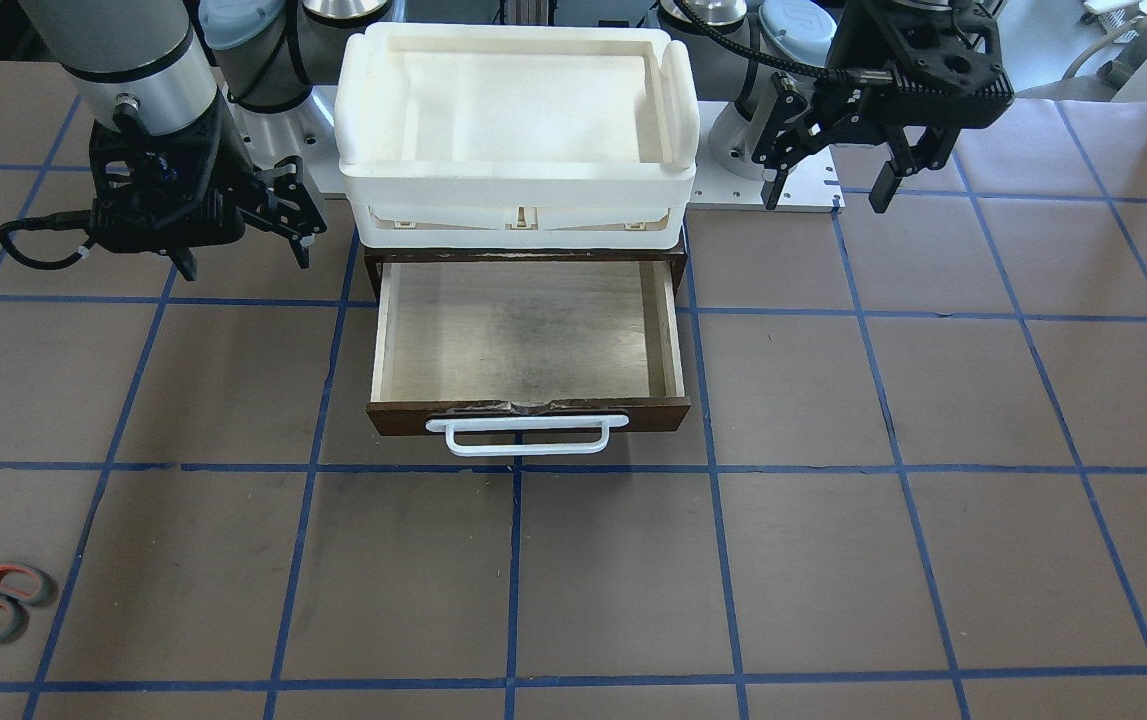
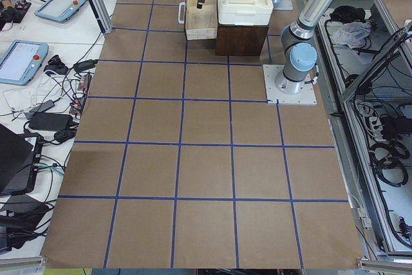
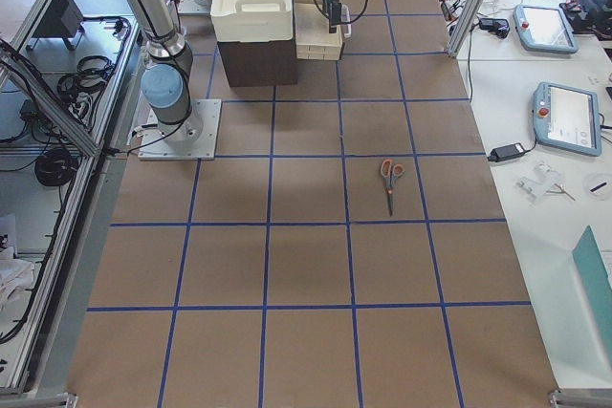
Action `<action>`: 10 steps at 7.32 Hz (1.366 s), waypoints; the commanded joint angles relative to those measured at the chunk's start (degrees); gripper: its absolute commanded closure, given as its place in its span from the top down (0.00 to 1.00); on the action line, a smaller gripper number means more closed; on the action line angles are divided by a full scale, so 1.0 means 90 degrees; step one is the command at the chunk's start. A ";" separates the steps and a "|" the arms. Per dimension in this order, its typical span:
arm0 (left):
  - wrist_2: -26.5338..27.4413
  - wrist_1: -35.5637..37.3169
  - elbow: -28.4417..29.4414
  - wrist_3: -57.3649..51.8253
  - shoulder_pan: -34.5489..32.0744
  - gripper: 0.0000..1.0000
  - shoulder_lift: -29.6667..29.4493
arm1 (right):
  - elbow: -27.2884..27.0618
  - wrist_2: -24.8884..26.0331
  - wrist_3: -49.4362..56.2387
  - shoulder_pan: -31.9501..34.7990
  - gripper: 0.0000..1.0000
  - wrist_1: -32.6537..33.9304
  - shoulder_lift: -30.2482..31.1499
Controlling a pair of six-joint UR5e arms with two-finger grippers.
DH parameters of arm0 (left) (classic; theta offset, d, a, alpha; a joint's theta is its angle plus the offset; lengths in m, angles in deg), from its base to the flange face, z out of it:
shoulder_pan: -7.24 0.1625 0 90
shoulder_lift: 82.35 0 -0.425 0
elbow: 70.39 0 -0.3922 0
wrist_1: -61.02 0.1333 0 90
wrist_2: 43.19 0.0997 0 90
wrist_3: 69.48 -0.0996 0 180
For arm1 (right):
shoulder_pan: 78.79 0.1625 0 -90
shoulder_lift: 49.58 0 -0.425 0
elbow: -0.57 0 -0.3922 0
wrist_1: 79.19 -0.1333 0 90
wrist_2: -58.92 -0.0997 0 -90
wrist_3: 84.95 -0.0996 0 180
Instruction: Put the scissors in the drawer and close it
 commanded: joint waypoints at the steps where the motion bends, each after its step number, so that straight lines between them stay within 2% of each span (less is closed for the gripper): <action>1: 0.0000 0.0000 0.0000 0.0000 0.0000 1.00 -0.0001 | 0.0005 -0.0003 0.0162 -0.0042 1.00 0.0136 -0.0008; 3: 0.0000 0.0000 0.0000 0.0000 0.0000 1.00 0.0009 | 0.0005 -0.0013 0.1464 -0.0284 1.00 0.0458 -0.0153; 5: 0.0000 0.0000 -0.0010 0.0000 0.0000 1.00 0.0009 | 0.0014 -0.0139 0.2783 -0.0918 1.00 0.0459 -0.0290; 8: 0.0000 0.0010 -0.0049 0.0000 0.0000 1.00 0.0019 | 0.0072 -0.0257 0.6090 -0.2040 1.00 0.0800 -0.0835; 10: 0.0000 0.0010 -0.0049 0.0000 0.0000 1.00 0.0019 | 0.0073 -0.0170 0.7510 -0.2511 1.00 0.1578 -0.1295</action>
